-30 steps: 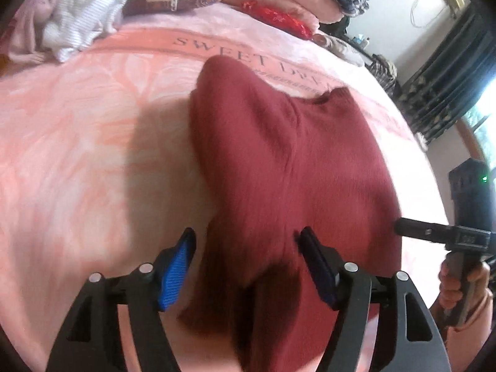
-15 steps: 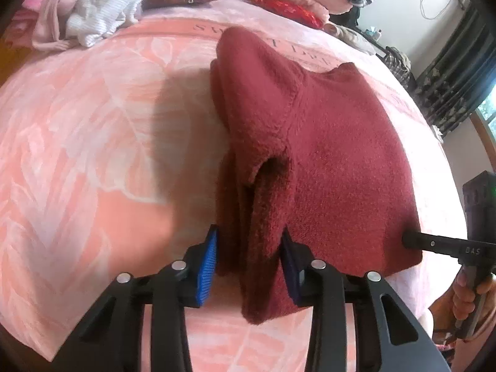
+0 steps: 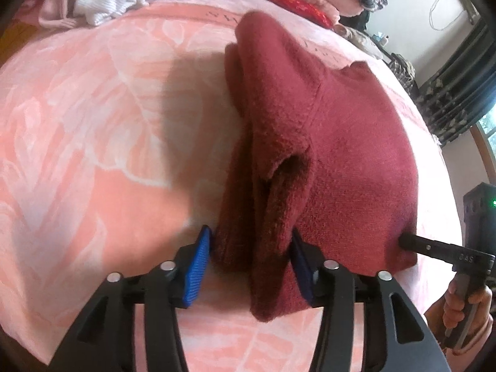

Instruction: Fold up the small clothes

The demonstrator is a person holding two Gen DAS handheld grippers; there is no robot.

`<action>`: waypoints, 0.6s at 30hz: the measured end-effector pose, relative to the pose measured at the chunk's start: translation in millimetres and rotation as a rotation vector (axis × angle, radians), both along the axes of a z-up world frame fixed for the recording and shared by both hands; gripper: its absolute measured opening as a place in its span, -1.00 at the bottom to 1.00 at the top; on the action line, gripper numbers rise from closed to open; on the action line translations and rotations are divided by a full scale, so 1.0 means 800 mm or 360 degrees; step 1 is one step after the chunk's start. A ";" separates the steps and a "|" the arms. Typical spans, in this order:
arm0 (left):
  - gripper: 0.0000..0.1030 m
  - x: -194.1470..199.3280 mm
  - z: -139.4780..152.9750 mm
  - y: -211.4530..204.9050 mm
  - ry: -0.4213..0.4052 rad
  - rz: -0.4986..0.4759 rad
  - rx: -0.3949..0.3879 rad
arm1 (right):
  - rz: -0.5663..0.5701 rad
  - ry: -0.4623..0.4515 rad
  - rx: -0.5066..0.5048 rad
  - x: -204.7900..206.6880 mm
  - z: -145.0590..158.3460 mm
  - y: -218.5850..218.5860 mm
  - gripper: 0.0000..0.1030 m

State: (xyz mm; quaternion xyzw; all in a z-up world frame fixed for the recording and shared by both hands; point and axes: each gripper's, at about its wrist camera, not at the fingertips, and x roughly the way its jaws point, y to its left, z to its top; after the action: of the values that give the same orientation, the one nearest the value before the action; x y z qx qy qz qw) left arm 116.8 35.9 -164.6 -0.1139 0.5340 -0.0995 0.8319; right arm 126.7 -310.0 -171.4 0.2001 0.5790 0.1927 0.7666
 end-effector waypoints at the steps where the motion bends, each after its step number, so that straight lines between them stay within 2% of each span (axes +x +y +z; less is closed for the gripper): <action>1: 0.06 -0.003 0.005 -0.001 -0.0012 0.0006 0.0005 | -0.0010 -0.0021 -0.0045 -0.001 0.006 0.002 0.03; 4: 0.20 -0.021 0.020 -0.004 -0.0062 0.0004 0.0084 | -0.0025 -0.0089 -0.0138 -0.019 0.026 0.003 0.21; 7: 0.38 -0.036 0.033 -0.008 -0.0088 0.0014 0.0124 | -0.0032 -0.0115 -0.0227 -0.036 0.038 0.011 0.21; 13: 0.41 -0.054 0.048 -0.017 -0.0100 0.0012 0.0200 | -0.0034 -0.0154 -0.0370 -0.060 0.048 0.032 0.28; 15: 0.41 -0.060 0.054 -0.015 -0.0110 0.0029 0.0198 | -0.0034 -0.0171 -0.0383 -0.066 0.054 0.037 0.41; 18: 0.54 -0.069 0.064 -0.012 -0.0131 0.0064 0.0173 | -0.0042 -0.0209 -0.0387 -0.078 0.065 0.036 0.60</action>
State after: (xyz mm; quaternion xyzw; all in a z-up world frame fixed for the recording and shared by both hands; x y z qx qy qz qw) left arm 61.5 26.6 -113.2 -0.0749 0.5016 -0.0582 0.8599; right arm 64.4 -281.4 -119.5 0.1002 0.5440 0.1238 0.8239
